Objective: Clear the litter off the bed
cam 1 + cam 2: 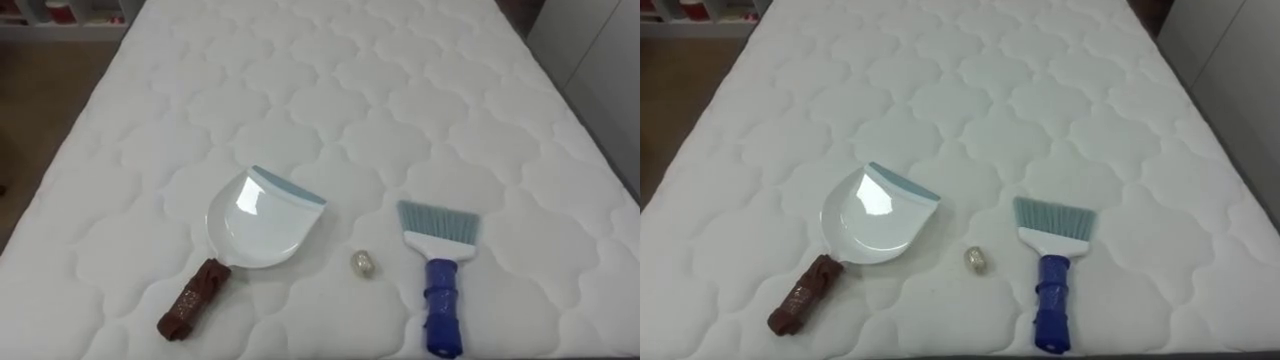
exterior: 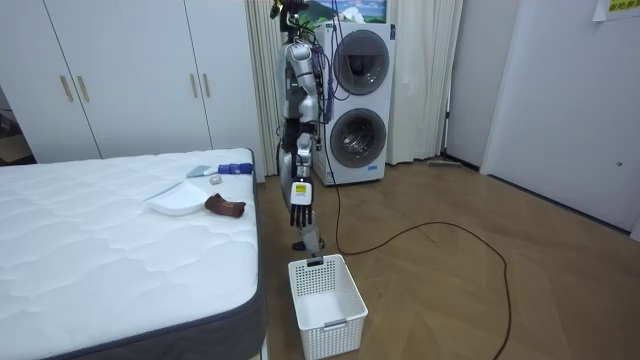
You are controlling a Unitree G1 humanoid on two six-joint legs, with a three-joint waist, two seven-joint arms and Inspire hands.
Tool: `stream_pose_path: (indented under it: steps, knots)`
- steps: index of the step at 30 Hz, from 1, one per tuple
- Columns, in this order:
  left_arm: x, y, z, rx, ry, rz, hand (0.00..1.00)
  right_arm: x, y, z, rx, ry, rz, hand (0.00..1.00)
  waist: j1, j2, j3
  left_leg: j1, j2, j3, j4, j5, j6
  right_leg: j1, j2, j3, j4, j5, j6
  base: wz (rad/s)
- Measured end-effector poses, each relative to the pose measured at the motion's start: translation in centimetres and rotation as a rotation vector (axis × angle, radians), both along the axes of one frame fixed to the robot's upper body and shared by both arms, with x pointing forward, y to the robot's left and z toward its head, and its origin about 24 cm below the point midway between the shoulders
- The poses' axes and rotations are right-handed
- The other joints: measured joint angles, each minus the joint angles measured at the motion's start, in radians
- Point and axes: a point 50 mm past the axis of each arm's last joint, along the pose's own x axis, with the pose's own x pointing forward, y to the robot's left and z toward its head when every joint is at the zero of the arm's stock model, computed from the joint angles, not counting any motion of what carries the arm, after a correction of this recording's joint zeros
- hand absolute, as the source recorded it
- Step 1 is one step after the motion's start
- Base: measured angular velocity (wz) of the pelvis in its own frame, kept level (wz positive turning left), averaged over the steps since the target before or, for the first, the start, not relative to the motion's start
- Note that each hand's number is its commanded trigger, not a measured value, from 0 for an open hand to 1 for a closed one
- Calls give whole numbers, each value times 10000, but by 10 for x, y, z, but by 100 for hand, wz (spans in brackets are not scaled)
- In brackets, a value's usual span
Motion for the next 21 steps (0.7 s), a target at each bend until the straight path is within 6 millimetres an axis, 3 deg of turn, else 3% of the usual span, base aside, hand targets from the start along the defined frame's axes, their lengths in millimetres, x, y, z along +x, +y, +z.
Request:
stream_pose_path:
  steps: [12,21]
  knots:
    - [20,6,6,1336,-1464,-92,0,8,0,1,-174,-637,-28,0,7,-49,-27,-7,-1,20,1,1,1,-96,2,58,29,2,-2,0]
    - [84,11,38,2718,-5610,-160,0,23,2,3,-227,-1676,-232,0,42,-74,-57,-24,-5,28,2,7,-1,-82,11,77,-26,5,-4,0]
